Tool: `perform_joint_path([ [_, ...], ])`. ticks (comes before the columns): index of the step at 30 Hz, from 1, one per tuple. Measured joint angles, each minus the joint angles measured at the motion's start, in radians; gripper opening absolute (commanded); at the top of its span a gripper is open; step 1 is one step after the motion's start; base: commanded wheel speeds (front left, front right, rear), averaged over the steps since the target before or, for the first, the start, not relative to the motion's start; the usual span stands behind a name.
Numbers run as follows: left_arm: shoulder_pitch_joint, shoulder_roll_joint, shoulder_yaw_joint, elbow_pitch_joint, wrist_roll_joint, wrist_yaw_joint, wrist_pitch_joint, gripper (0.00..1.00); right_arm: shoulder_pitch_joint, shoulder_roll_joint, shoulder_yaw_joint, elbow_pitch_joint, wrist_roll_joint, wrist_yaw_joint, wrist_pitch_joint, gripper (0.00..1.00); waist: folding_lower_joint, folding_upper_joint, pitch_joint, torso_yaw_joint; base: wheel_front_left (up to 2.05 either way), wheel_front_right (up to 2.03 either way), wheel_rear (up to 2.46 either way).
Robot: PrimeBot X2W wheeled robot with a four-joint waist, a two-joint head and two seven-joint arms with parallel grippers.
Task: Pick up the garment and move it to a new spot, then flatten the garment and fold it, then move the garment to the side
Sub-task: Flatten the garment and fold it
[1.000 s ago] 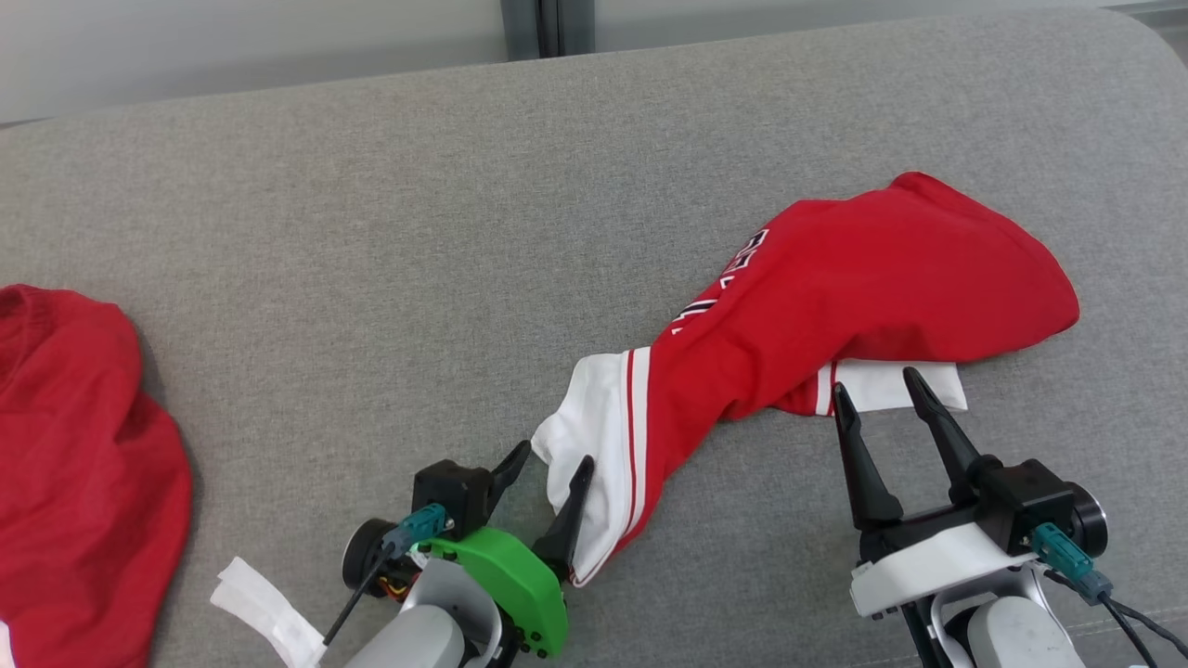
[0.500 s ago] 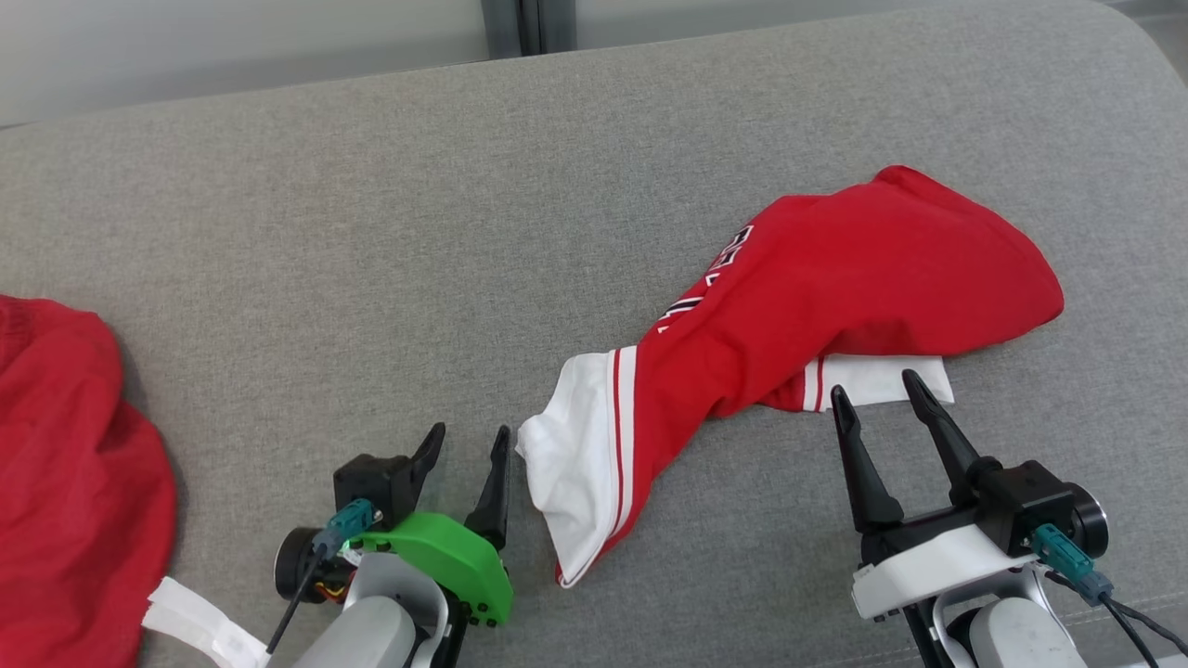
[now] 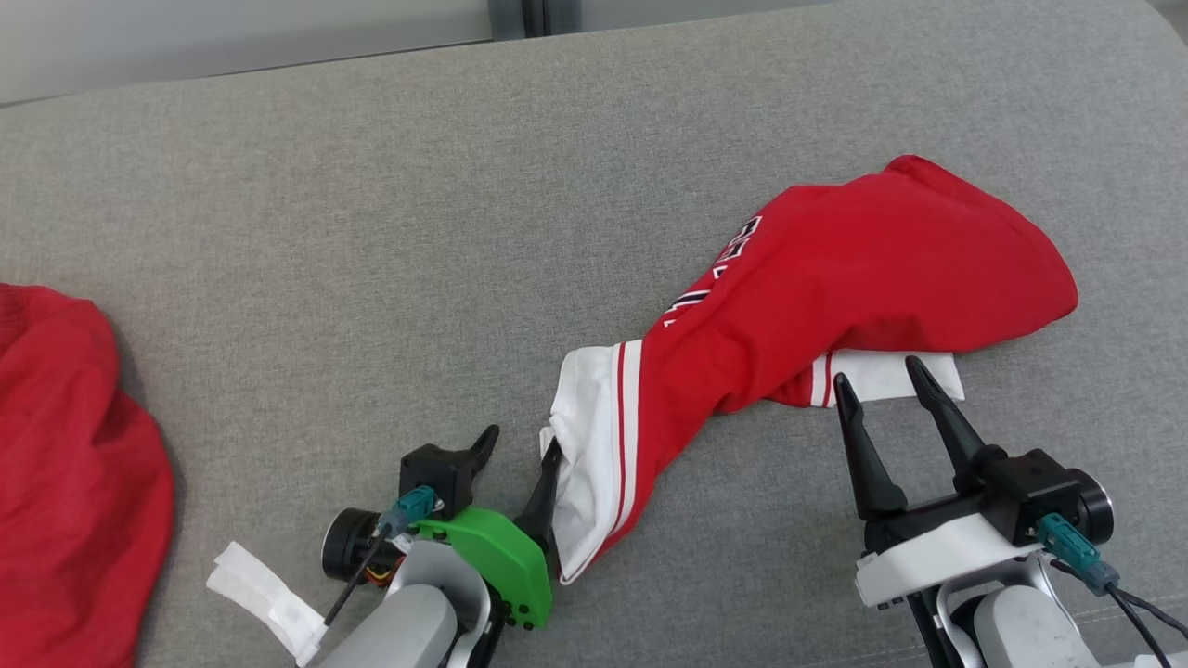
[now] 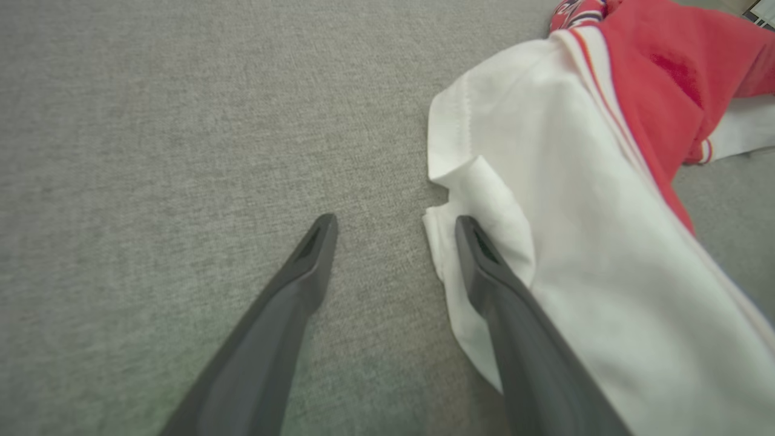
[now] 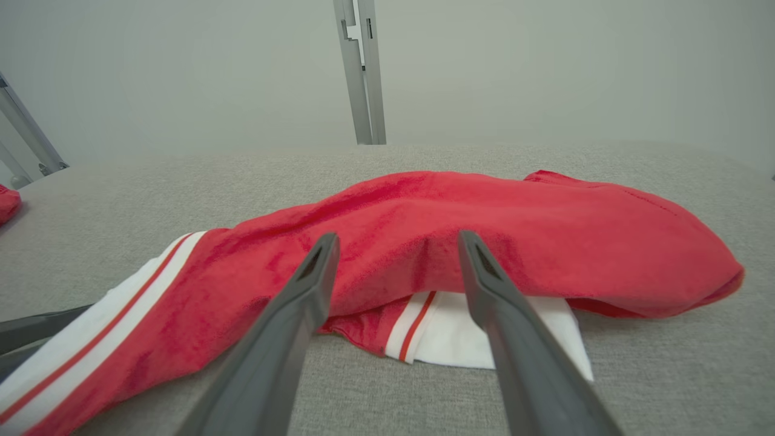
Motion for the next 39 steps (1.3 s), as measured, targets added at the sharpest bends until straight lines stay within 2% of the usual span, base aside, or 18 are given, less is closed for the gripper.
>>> perform_joint_path([
  [1,-0.009,-0.004,-0.007,0.013,0.006,0.0,0.0,1.0,-0.003,-0.001,-0.001,0.0,0.001,0.0,0.0,1.0,0.0,0.0,0.002,0.0,0.0,0.0,0.0],
  [2,-0.018,-0.006,-0.018,0.029,0.017,0.0,-0.001,0.95,-0.005,-0.001,-0.001,-0.001,0.001,0.0,0.0,1.0,0.0,0.0,0.003,0.0,0.0,0.0,0.0],
  [3,-0.024,-0.008,-0.025,0.039,0.027,-0.001,-0.001,0.75,-0.006,-0.001,-0.001,-0.001,0.001,0.0,0.0,1.0,0.0,0.0,0.004,-0.001,0.0,0.0,0.0],
  [4,-0.028,-0.011,-0.029,0.048,0.033,-0.001,-0.006,0.62,-0.006,-0.001,-0.001,-0.002,0.001,0.0,0.0,1.0,0.0,0.0,0.004,-0.002,0.0,0.0,0.0],
  [5,-0.035,-0.011,-0.039,0.058,0.044,-0.003,-0.01,0.27,-0.006,-0.001,-0.001,-0.003,0.001,0.0,0.0,1.0,0.0,0.0,0.004,-0.002,0.0,0.0,0.0],
  [6,-0.04,-0.013,-0.045,0.066,0.054,-0.003,-0.016,0.0,-0.006,-0.001,-0.002,-0.003,0.001,0.0,0.0,1.0,0.0,0.0,0.003,-0.002,0.0,0.0,0.0],
  [15,-0.046,-0.018,-0.061,0.089,0.072,-0.011,-0.051,0.0,-0.004,0.007,-0.003,0.002,0.002,0.0,0.0,1.0,0.0,0.0,-0.016,0.001,0.0,0.0,0.0],
  [17,-0.044,-0.01,-0.055,0.079,0.075,-0.001,-0.057,0.0,-0.002,0.01,-0.002,0.003,0.003,0.0,0.0,1.0,0.0,0.0,-0.024,0.002,0.0,0.0,0.0],
  [28,-0.021,0.125,0.005,-0.065,0.128,0.093,-0.08,0.0,0.022,0.019,-0.008,0.009,0.006,0.0,0.0,1.0,0.0,0.0,-0.072,0.016,0.0,0.0,0.0],
  [34,-0.018,0.169,0.022,-0.09,0.126,0.097,-0.063,0.0,0.008,0.02,0.005,0.007,0.007,0.0,0.0,1.0,0.0,0.0,-0.054,0.021,0.0,0.0,0.0],
  [39,-0.018,0.178,0.034,-0.12,0.112,0.099,-0.06,0.0,-0.086,-0.042,0.015,0.057,0.046,0.0,0.0,1.0,0.0,0.0,-0.024,0.025,0.0,0.0,0.0],
])
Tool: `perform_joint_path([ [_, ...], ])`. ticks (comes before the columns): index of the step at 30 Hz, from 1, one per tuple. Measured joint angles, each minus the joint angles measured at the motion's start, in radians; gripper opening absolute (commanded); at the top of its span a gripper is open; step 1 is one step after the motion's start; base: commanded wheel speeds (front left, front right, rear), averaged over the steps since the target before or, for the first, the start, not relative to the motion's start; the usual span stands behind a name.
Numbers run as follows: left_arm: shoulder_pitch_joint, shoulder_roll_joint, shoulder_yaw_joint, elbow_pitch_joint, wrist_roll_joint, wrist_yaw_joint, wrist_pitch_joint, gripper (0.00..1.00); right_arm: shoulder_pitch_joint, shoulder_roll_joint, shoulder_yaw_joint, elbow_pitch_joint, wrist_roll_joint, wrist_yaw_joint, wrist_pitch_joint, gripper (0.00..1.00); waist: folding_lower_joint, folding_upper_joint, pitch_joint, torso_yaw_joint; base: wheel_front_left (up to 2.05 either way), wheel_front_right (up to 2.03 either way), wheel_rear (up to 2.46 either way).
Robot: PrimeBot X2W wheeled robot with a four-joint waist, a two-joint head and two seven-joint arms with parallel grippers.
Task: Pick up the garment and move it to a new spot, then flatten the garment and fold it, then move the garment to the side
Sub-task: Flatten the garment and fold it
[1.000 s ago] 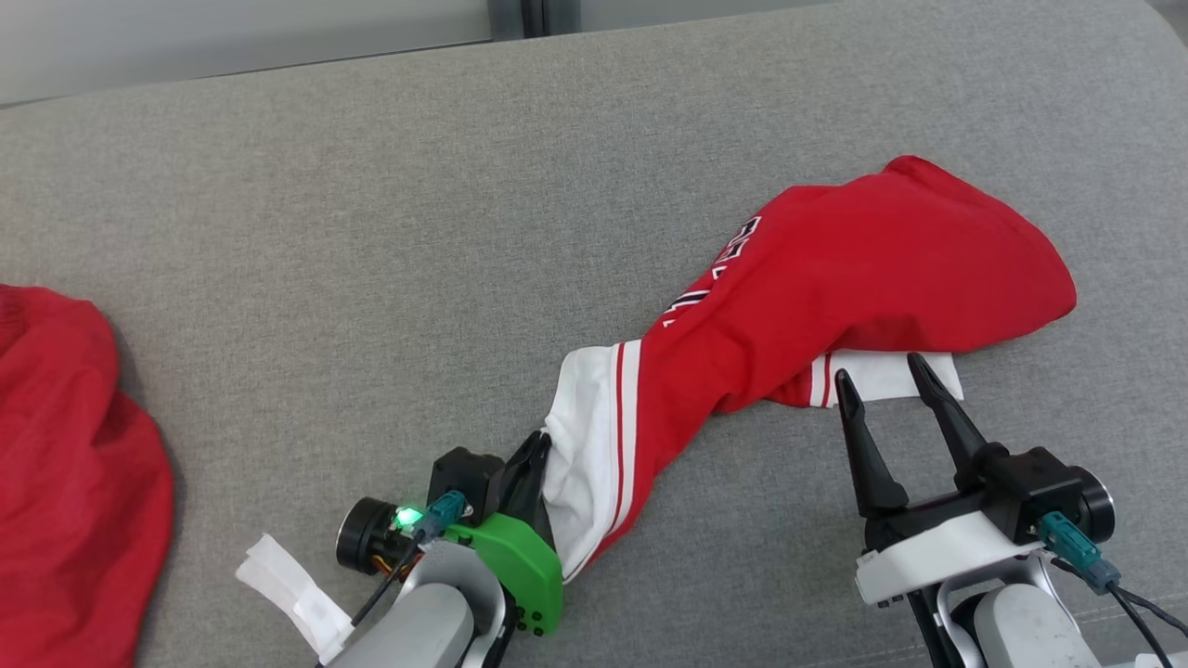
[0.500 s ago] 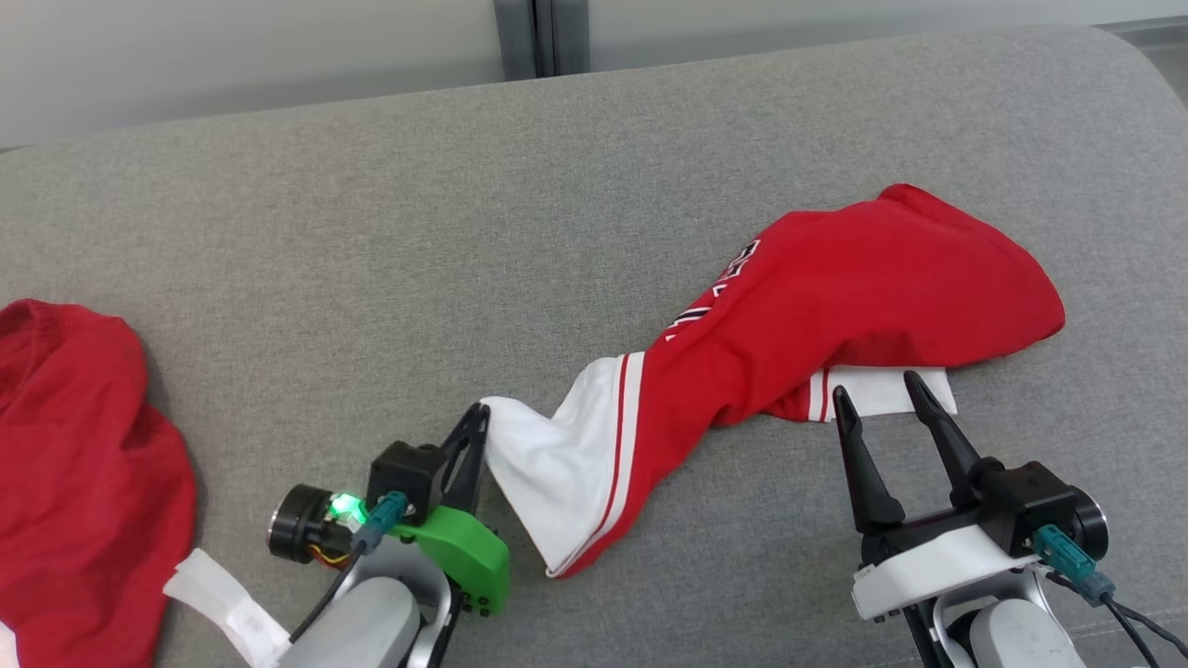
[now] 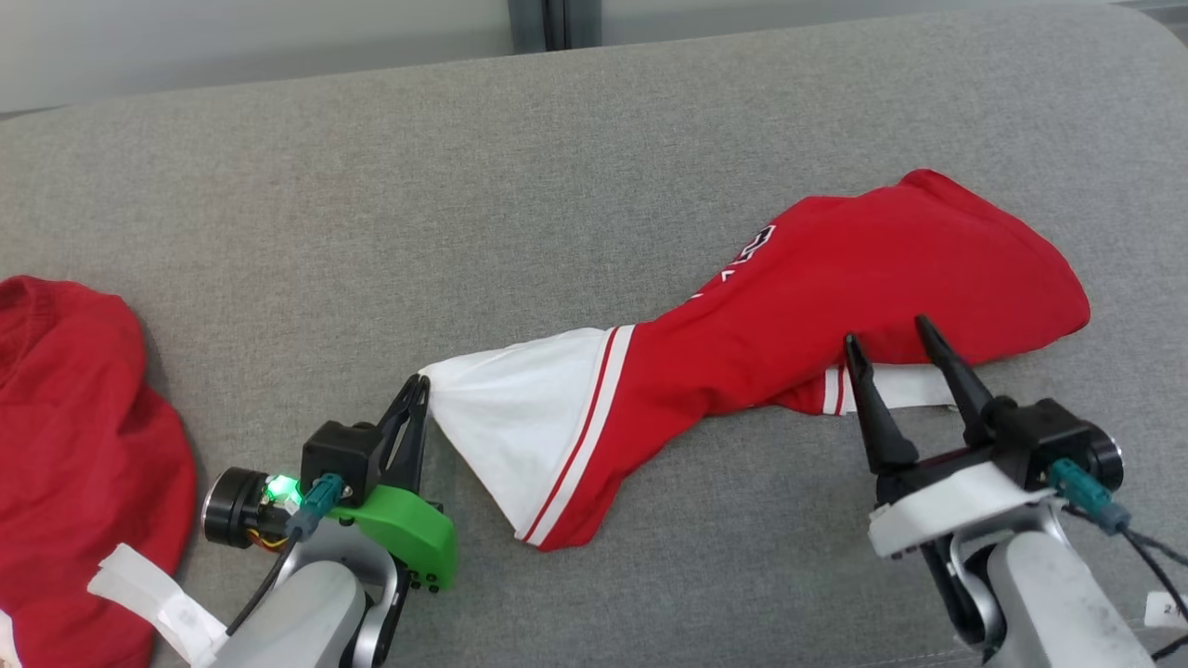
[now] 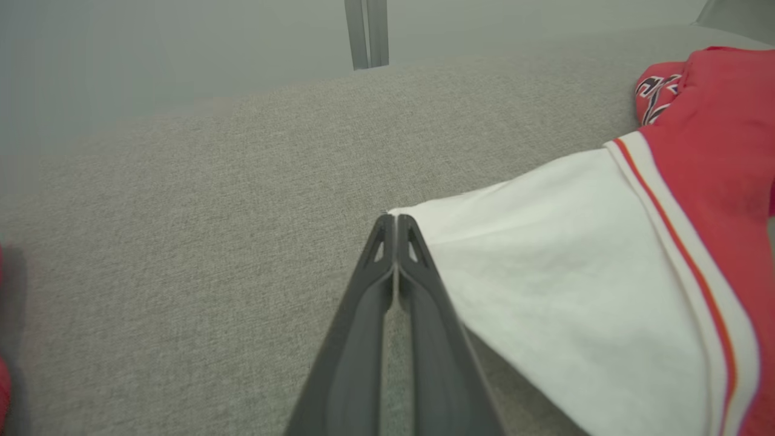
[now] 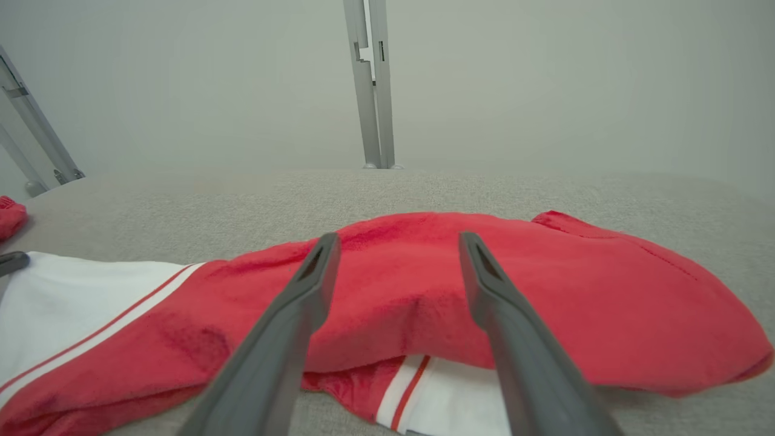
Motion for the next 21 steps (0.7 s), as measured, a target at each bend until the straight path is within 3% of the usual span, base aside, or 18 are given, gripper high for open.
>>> perform_joint_path([
  [6,0.0,0.007,-0.009,-0.024,-0.001,0.0,0.009,0.0,-0.244,-0.193,0.066,0.229,0.071,0.0,0.002,1.0,0.0,0.0,0.036,0.019,0.0,0.0,0.0],
  [11,-0.008,0.007,-0.017,-0.044,0.005,0.0,0.015,0.0,-0.467,-0.333,0.196,0.408,0.155,0.001,0.184,1.0,0.0,0.0,0.064,0.05,0.0,0.0,0.0],
  [16,-0.028,0.006,-0.03,-0.062,0.014,-0.003,0.02,0.0,-0.616,-0.428,0.329,0.506,0.22,0.001,0.361,1.0,0.0,0.0,0.092,0.083,0.0,0.0,0.0],
  [21,-0.045,0.002,-0.045,-0.075,0.023,-0.007,0.022,0.0,-0.711,-0.472,0.418,0.597,0.271,0.001,0.487,1.0,0.0,0.0,0.12,0.116,0.0,0.0,0.0],
])
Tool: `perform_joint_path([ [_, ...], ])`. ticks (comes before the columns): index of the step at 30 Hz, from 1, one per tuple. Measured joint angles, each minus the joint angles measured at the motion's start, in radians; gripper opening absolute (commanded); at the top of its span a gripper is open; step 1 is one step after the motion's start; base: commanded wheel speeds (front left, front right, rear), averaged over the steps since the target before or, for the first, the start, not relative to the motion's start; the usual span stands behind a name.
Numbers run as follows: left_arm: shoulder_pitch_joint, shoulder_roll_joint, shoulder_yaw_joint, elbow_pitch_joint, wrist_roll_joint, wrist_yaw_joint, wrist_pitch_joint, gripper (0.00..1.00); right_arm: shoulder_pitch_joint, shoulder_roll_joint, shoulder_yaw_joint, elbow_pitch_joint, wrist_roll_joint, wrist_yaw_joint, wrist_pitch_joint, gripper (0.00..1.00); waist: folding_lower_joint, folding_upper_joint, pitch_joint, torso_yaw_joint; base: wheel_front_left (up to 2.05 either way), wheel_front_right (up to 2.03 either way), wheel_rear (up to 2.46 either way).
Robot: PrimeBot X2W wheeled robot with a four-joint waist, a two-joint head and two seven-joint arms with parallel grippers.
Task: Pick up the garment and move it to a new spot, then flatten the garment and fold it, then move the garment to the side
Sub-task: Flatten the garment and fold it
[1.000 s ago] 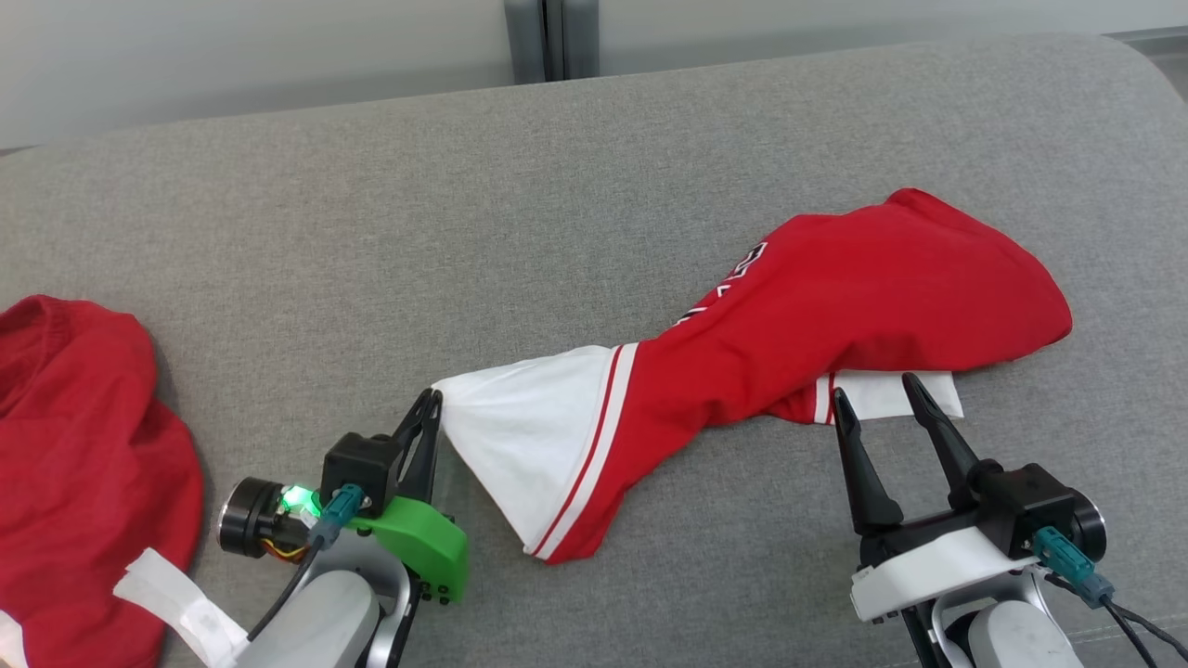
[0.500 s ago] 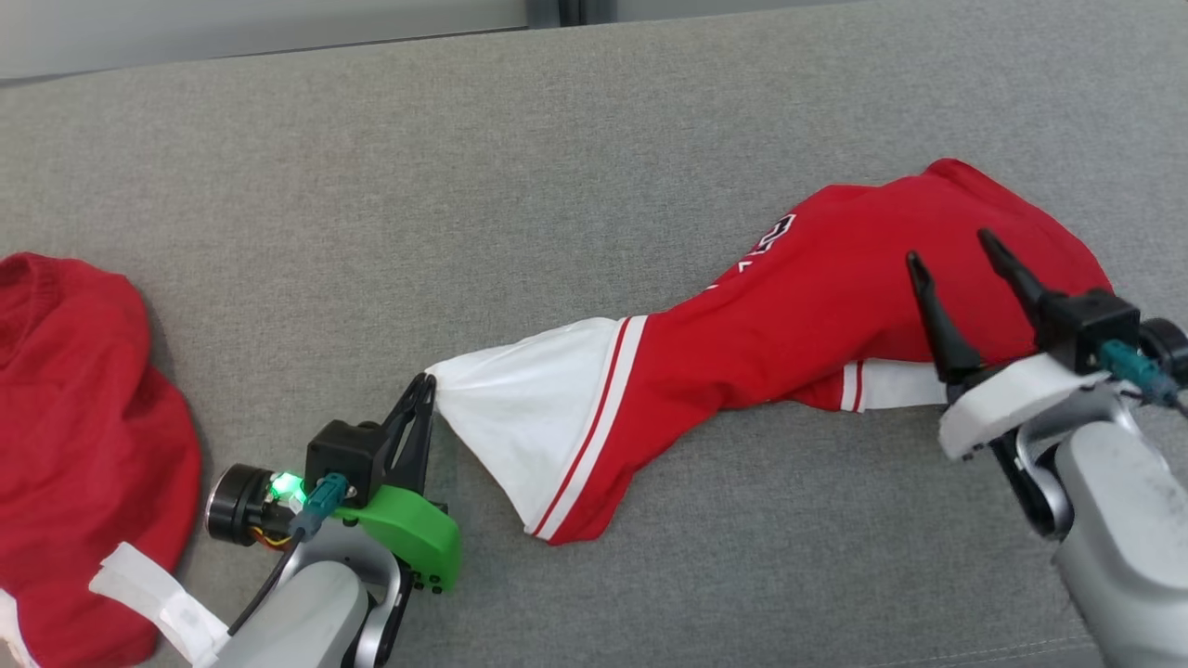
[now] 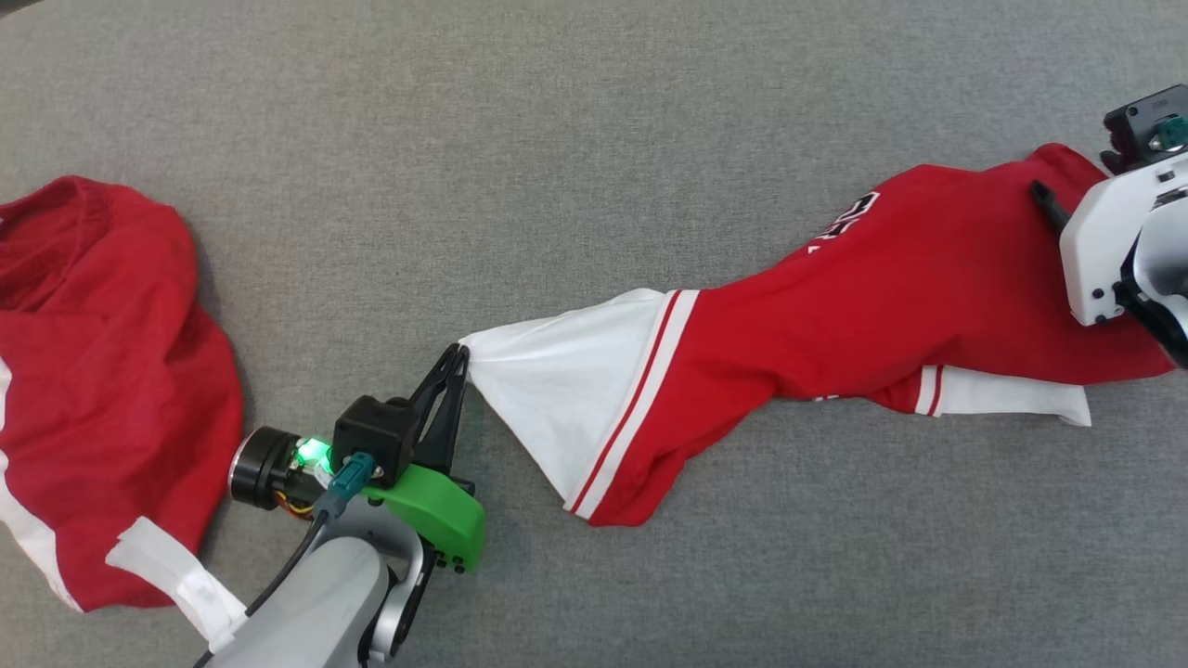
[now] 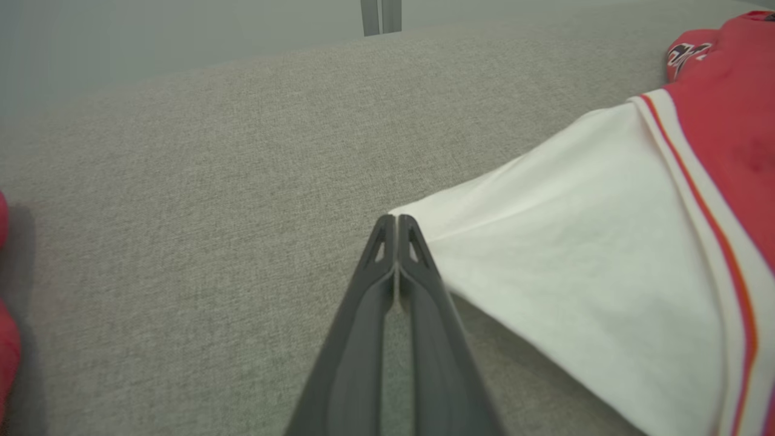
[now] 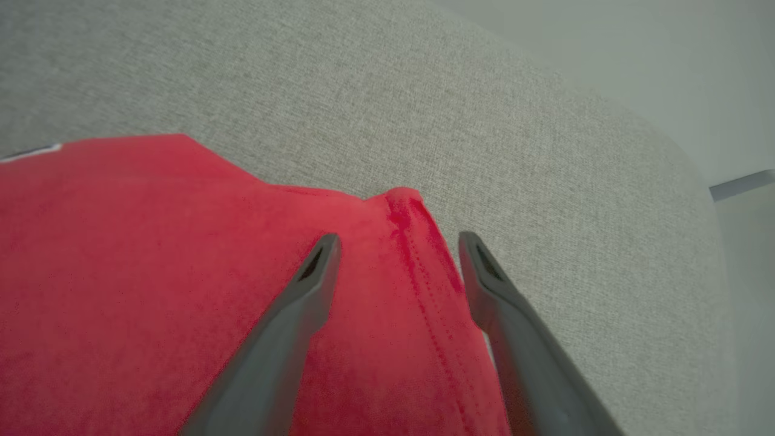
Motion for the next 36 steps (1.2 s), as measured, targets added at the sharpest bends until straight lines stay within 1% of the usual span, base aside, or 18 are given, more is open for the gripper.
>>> perform_joint_path([
  [4,-0.014,-0.003,-0.007,-0.007,0.005,-0.004,0.0,0.0,-0.053,-0.027,0.036,0.055,0.021,0.0,0.017,1.0,0.0,0.0,0.022,0.025,0.0,0.0,0.0],
  [10,-0.027,-0.006,-0.018,-0.007,0.011,-0.008,0.002,0.0,-0.09,-0.025,0.102,0.109,0.074,0.0,0.036,1.0,0.0,0.0,0.049,0.052,0.0,0.0,0.0],
  [11,-0.028,-0.008,-0.019,-0.006,0.011,-0.008,0.002,0.0,-0.099,-0.027,0.113,0.113,0.079,0.0,0.033,0.95,0.0,0.0,0.053,0.055,0.0,0.0,0.0],
  [12,-0.029,-0.009,-0.021,-0.005,0.011,-0.009,0.002,0.0,-0.105,-0.027,0.123,0.116,0.082,0.0,0.027,0.72,0.0,0.0,0.055,0.057,0.0,0.0,0.0],
  [13,-0.032,-0.01,-0.022,-0.004,0.011,-0.009,0.002,0.0,-0.112,-0.026,0.137,0.121,0.093,-0.001,0.025,0.38,0.0,0.0,0.058,0.06,0.0,0.0,0.0],
  [14,-0.033,-0.01,-0.022,-0.003,0.011,-0.009,0.002,0.0,-0.114,-0.025,0.149,0.123,0.102,-0.001,0.021,0.3,0.0,0.0,0.061,0.062,0.0,0.0,0.0],
  [15,-0.034,-0.01,-0.022,-0.002,0.011,-0.009,0.002,0.0,-0.116,-0.025,0.159,0.124,0.106,-0.001,0.014,0.0,0.0,0.0,0.062,0.062,0.0,0.0,0.0],
  [20,-0.036,-0.01,-0.019,0.004,0.011,-0.008,-0.003,0.0,-0.136,-0.028,0.212,0.139,0.127,0.0,-0.031,0.0,0.0,0.0,0.06,0.054,0.0,0.0,0.0],
  [23,-0.047,0.002,-0.013,0.0,0.016,-0.008,-0.012,0.0,-0.155,-0.036,0.226,0.143,0.136,0.0,-0.069,0.0,0.0,0.0,0.054,0.044,0.0,0.0,0.0],
  [25,-0.079,0.024,-0.01,-0.009,0.044,-0.008,-0.016,0.0,-0.187,-0.042,0.22,0.143,0.149,0.0,-0.104,0.0,0.0,0.0,0.05,0.036,0.0,0.0,0.0],
  [28,-0.181,0.076,0.001,-0.034,0.096,-0.011,-0.018,0.0,-0.247,-0.05,0.192,0.138,0.16,0.0,-0.179,0.0,0.0,0.0,0.047,0.021,0.0,0.0,0.0],
  [30,-0.264,0.108,0.01,-0.044,0.122,-0.03,0.003,0.0,-0.286,-0.055,0.164,0.141,0.173,0.0,-0.222,0.0,0.0,0.0,0.051,0.013,0.0,0.0,0.0],
  [32,-0.366,0.139,0.021,-0.05,0.145,-0.06,0.03,0.0,-0.34,-0.064,0.145,0.147,0.174,0.0,-0.253,0.0,0.0,0.0,0.061,0.007,0.0,0.0,0.0],
  [34,-0.495,0.157,0.034,-0.048,0.168,-0.1,0.06,0.0,-0.404,-0.062,0.116,0.157,0.167,0.0,-0.289,0.0,0.0,0.0,0.078,0.003,0.0,0.0,0.0],
  [36,-0.619,0.162,0.043,-0.028,0.181,-0.142,0.083,0.0,-0.468,-0.052,0.083,0.173,0.166,0.0,-0.318,0.0,0.0,0.0,0.096,0.0,0.0,0.0,0.0],
])
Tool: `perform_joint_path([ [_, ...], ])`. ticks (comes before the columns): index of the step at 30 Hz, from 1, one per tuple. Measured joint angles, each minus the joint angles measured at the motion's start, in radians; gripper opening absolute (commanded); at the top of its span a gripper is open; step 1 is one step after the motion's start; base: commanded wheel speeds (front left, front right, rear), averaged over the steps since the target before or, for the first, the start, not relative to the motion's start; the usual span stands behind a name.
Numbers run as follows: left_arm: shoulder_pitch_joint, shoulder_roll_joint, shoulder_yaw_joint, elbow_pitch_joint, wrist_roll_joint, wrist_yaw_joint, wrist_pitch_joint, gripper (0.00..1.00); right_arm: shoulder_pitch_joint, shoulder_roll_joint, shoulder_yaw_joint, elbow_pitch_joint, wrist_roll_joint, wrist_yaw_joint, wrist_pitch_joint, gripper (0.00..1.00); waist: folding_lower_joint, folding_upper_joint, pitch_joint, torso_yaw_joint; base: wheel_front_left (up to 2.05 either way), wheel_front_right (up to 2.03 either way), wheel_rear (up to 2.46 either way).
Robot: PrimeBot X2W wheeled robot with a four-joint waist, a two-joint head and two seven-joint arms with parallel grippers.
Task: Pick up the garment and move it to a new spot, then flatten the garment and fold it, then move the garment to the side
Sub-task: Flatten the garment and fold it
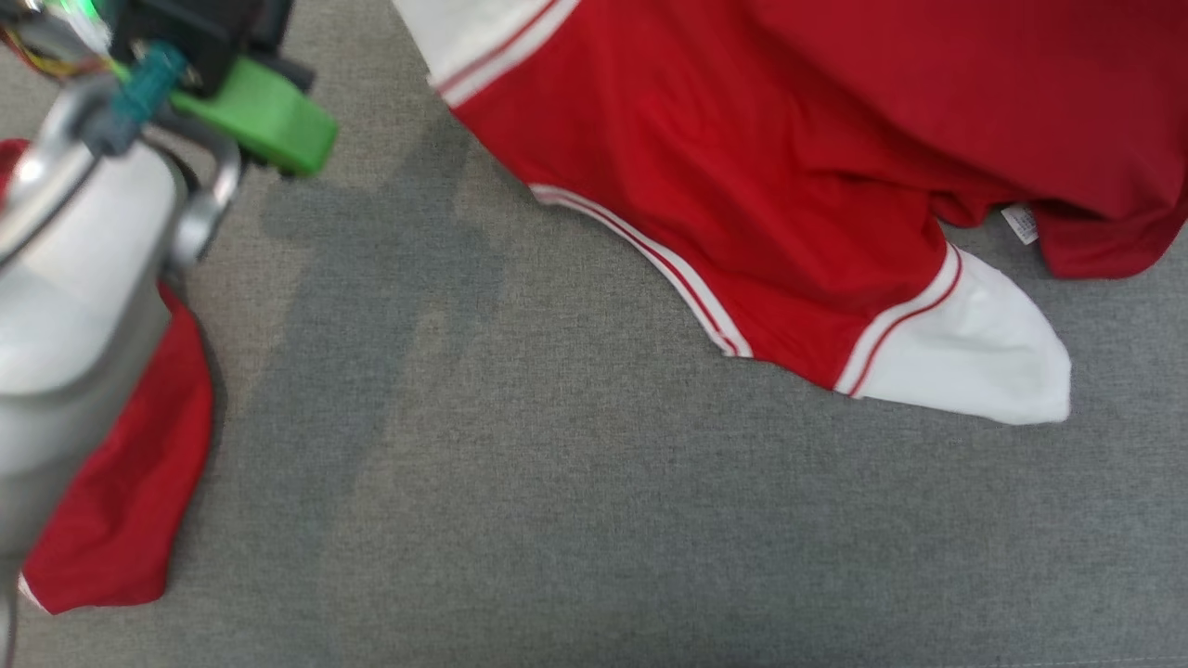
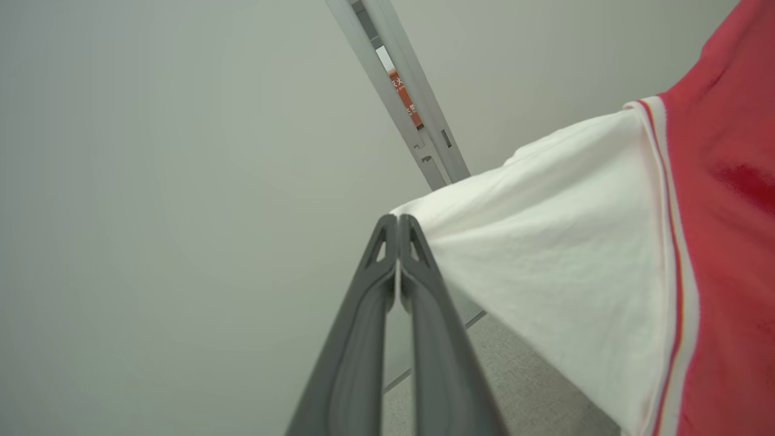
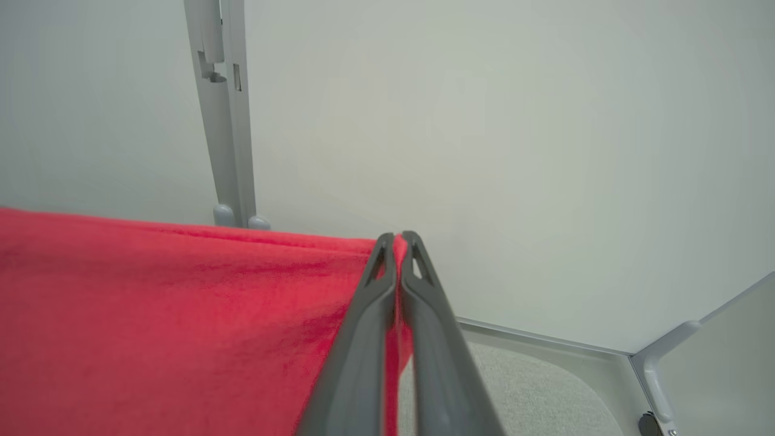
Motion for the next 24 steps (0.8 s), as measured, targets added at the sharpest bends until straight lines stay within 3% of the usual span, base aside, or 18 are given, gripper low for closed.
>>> perform_joint_path([
  [4,-0.28,-0.015,0.014,0.112,0.045,-0.078,0.016,0.0,-0.165,0.025,-0.036,0.042,-0.063,0.0,-0.047,0.0,0.0,0.0,0.05,-0.007,0.0,0.0,0.0],
  [8,-0.532,-0.042,0.015,0.275,0.121,-0.104,-0.028,0.0,-0.324,0.082,-0.078,0.099,-0.145,0.0,-0.117,0.0,0.0001,0.0,0.101,-0.023,0.0,0.0,0.0],
  [14,-0.824,-0.08,0.021,0.43,0.215,-0.066,-0.116,0.0,-0.513,0.134,-0.18,0.147,-0.29,0.0,-0.165,0.0,0.0,0.0,0.167,-0.06,0.0,0.0,0.0],
  [16,-0.879,-0.086,0.023,0.448,0.244,-0.045,-0.126,0.0,-0.541,0.139,-0.23,0.111,-0.346,0.0,-0.168,0.0,0.0,0.0,0.191,-0.07,0.0,0.0,0.0],
  [21,-0.9,-0.089,0.041,0.384,0.249,-0.018,-0.131,0.0,-0.514,0.157,-0.338,0.004,-0.45,0.0,-0.169,0.0,0.0,0.0,0.245,-0.075,0.0,0.0,0.0],
  [24,-0.829,-0.066,0.049,0.319,0.249,-0.011,-0.132,0.0,-0.435,0.171,-0.388,-0.036,-0.492,0.0,-0.169,0.0,0.0,0.0,0.273,-0.066,0.0,0.0,0.0],
])
